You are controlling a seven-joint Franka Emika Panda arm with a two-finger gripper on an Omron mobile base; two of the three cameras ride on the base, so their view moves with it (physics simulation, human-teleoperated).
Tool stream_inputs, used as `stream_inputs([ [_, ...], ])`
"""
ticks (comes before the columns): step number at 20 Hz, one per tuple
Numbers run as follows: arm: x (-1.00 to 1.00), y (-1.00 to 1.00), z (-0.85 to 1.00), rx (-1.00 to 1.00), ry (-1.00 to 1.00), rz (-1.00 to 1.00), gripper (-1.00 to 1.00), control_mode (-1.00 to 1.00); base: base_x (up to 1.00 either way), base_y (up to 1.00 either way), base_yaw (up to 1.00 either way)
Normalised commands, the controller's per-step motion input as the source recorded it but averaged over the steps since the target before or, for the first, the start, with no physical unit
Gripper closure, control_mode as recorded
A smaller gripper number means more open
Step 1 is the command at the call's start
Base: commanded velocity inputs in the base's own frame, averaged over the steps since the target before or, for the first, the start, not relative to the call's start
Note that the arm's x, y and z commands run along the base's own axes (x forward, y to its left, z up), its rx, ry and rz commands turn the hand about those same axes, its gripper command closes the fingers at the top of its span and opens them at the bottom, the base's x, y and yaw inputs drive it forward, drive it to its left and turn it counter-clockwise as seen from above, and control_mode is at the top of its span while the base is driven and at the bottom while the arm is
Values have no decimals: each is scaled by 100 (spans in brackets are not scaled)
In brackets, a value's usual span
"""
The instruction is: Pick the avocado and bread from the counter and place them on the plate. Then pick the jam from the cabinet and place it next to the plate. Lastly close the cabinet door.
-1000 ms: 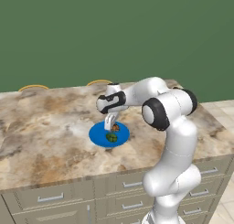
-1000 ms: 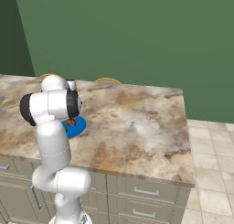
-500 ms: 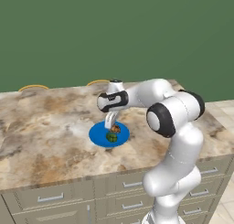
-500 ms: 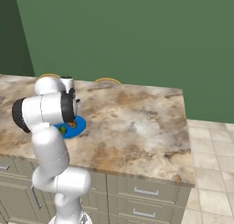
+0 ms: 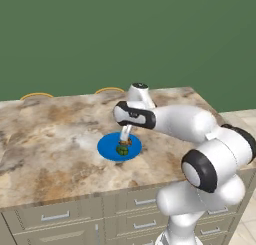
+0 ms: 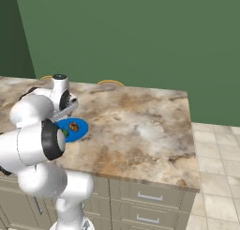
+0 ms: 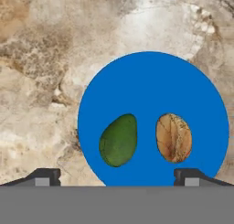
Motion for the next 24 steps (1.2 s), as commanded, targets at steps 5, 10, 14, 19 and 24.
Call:
stream_inputs([
  [5,-87,-29,39,10,-12,-18,-100,-100,0,0,0],
  [10,-63,-18,38,8,-4,-28,-100,-100,0,0,0],
  [14,-28,-2,27,2,0,-28,-100,-100,0,0,0],
  [19,-18,0,37,0,0,-28,-100,-100,0,0,0],
  [24,0,0,33,0,1,-27,-100,-100,0,0,0],
])
